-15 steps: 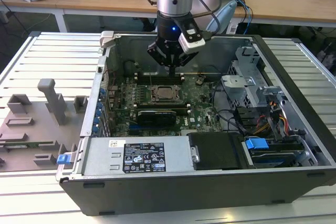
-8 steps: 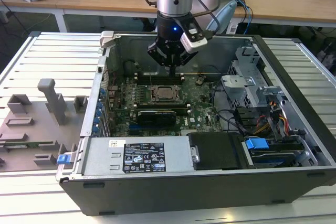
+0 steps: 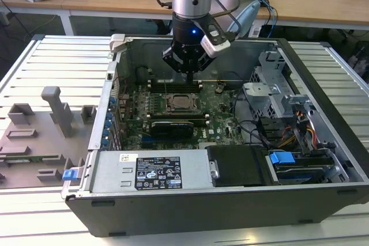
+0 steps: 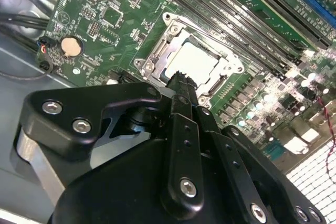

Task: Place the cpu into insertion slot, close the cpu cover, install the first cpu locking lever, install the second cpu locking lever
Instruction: 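Install the first cpu locking lever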

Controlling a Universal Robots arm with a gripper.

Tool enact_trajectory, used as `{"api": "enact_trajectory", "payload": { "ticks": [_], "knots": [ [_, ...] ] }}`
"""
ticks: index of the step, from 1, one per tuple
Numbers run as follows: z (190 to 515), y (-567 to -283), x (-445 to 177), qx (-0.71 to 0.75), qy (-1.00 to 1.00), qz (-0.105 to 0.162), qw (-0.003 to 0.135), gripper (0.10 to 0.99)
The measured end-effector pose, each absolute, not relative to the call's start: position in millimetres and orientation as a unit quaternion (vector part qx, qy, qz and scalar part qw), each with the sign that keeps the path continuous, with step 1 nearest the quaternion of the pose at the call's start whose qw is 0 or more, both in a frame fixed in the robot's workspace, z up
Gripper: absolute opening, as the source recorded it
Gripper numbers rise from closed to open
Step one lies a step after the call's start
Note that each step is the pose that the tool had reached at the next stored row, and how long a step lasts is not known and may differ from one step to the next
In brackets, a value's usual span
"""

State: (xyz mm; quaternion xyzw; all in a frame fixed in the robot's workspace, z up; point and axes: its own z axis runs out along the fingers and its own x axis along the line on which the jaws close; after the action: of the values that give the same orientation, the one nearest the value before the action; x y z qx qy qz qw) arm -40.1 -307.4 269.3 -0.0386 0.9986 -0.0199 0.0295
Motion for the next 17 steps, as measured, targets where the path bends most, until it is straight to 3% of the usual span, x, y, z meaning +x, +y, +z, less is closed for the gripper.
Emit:
{"api": "enact_trajectory", "payload": {
  "ticks": [17],
  "knots": [
    [269.3, -307.4, -40.1, -0.108, 0.993, -0.018, 0.031, 0.106]
  ]
}}
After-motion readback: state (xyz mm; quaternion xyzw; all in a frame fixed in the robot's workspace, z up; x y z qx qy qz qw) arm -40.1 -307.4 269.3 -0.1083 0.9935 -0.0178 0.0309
